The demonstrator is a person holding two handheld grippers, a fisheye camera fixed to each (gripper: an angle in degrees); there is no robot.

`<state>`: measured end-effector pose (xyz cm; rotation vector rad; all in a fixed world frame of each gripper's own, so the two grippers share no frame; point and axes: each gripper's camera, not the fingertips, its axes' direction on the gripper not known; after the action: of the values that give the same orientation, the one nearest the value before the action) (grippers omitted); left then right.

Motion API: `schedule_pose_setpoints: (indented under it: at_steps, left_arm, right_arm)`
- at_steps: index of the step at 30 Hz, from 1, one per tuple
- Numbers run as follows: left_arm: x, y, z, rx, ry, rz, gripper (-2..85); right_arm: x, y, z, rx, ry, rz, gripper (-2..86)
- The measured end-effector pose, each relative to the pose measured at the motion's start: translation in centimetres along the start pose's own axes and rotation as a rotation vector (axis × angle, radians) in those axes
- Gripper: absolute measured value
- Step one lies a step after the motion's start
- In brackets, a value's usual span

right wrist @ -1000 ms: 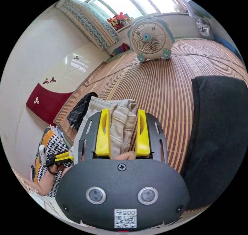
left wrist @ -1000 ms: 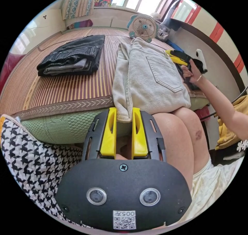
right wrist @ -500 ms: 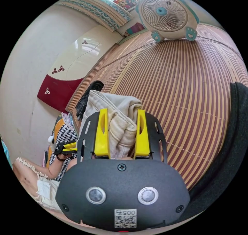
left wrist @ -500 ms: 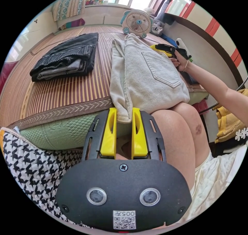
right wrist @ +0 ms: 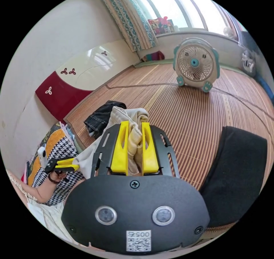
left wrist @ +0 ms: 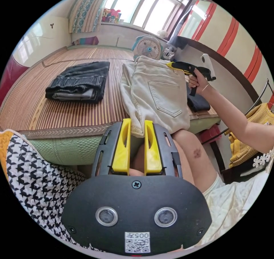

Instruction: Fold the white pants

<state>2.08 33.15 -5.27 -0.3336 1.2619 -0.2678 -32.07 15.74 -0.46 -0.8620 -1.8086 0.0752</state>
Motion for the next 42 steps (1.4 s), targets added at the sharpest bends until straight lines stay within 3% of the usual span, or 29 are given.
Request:
schedule_pose_setpoints:
  at_steps: [7,14,17,21,23,25,30,35,42]
  left_arm:
    - [-0.7,0.6,-8.6,0.192,-0.020,-0.002,8.1]
    - [-5.7,-1.7,-15.4,0.324,-0.174,-0.065,8.1]
    - [-9.9,-4.6,-15.6,0.285,-0.263,-0.166,8.6]
    - [-16.7,-7.4,-11.3,0.081,-0.482,-0.378,9.6]
    - [-17.9,-6.8,-10.1,0.044,-0.446,-0.424,7.6]
    - [-16.9,-5.0,-9.1,0.082,-0.298,-0.342,7.1]
    - [-13.4,-2.5,-5.4,0.028,-0.213,-0.314,5.4]
    - [-7.4,-4.7,-1.1,-0.030,-0.143,-0.188,5.5]
    - [2.1,-10.6,3.2,-0.064,-0.122,0.010,5.9]
  right_arm:
    - [-7.1,-3.1,-6.1,0.118,-0.056,-0.079,3.1]
    - [-14.5,-10.7,-1.8,0.126,-0.105,-0.110,3.6]
    - [-15.7,-14.4,3.7,0.099,-0.096,-0.040,5.3]
    - [-14.1,-15.5,10.4,0.058,0.000,0.139,10.3]
    - [-11.8,-13.0,13.0,-0.005,-0.185,0.273,10.9]
    - [-10.8,-9.9,14.0,-0.048,-0.309,0.263,10.9]
    - [-7.7,-0.5,13.7,-0.198,-0.215,0.217,11.2]
    - [-6.1,7.4,9.5,-0.135,-0.032,0.279,10.8]
    - [-9.6,8.1,7.3,-0.034,0.042,0.212,11.8]
